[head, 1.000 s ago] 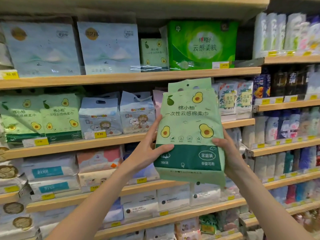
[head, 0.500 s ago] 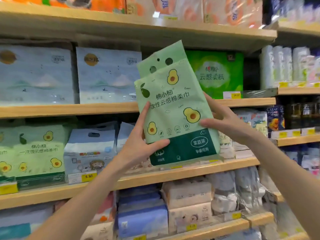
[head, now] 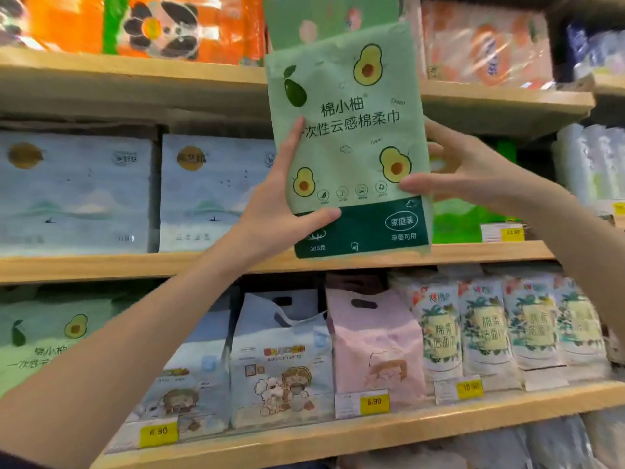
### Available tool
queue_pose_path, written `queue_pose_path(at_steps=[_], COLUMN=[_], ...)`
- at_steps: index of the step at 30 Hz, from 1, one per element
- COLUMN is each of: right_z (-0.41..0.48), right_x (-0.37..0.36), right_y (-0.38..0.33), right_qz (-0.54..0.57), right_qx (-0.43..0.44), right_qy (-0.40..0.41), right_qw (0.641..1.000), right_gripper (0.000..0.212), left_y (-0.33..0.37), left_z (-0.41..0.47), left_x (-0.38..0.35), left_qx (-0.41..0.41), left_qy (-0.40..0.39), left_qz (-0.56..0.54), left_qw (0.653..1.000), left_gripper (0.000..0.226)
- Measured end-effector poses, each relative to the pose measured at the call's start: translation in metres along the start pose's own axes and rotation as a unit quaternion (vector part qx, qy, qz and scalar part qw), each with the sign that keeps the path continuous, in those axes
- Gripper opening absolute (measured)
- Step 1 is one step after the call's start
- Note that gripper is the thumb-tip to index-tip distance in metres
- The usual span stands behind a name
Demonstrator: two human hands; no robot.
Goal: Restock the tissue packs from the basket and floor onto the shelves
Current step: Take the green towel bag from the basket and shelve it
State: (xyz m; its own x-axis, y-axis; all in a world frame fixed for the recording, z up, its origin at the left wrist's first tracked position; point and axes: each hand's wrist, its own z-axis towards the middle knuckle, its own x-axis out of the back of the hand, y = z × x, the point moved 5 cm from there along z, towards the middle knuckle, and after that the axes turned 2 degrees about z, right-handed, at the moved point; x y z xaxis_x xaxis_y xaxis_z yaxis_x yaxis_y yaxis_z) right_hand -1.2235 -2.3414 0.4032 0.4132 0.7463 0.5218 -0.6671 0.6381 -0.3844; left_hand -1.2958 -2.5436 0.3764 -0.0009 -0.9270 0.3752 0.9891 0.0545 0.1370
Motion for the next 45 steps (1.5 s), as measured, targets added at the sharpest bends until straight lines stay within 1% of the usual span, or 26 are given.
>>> queue_pose_path(at_steps=[5,10,15,21,23,27,32,37,45], right_z=[0.035,0.071,0.096,0.111,0.114,0.118,0.13,0.147,0.164], right_x=[0.011,0.011,0.007,0.005,0.003,-0.005,-0.008,-0.014,-0.025], right_y=[0.032,0.075,0.113,0.137,0.146,0.167,0.183,0.191,0.202], right_qz=[-0.003,0.032,0.057,0.068,0.051,0.027,0.016,-0.006,-0.057], right_qx=[0.009,0.024,0.03,0.027,0.012,-0.035,-0.08,-0.094,-0.104], right_qy=[0.047,0.081,0.072,0.057,0.052,0.017,-0.031,-0.047,-0.065], right_qw=[0.999,0.996,0.995,0.996,0.997,0.999,0.996,0.994,0.991], right_gripper=[0.077,0.079,0.083,0.09,0.091,0.094,0.1,0.092,0.081], left_y=[-0.028,-0.067,-0.092,-0.112,-0.121,-0.143,-0.161,-0.176,-0.198], left_z=[0.038,0.069,0.084,0.088,0.087,0.087,0.098,0.106,0.109], left_x=[-0.013,-0.026,-0.035,-0.048,-0.053,-0.06,-0.061,-0.061,-0.062], left_qx=[-0.041,-0.043,-0.014,-0.007,0.014,0.083,0.138,0.171,0.218], left_qy=[-0.008,-0.007,-0.008,0.0,-0.014,-0.078,-0.116,-0.136,-0.149], left_qz=[0.081,0.167,0.21,0.246,0.25,0.234,0.265,0.314,0.361], left_qw=[0.996,0.985,0.978,0.969,0.968,0.965,0.947,0.924,0.894], left_gripper=[0.102,0.107,0.108,0.113,0.115,0.117,0.121,0.123,0.124])
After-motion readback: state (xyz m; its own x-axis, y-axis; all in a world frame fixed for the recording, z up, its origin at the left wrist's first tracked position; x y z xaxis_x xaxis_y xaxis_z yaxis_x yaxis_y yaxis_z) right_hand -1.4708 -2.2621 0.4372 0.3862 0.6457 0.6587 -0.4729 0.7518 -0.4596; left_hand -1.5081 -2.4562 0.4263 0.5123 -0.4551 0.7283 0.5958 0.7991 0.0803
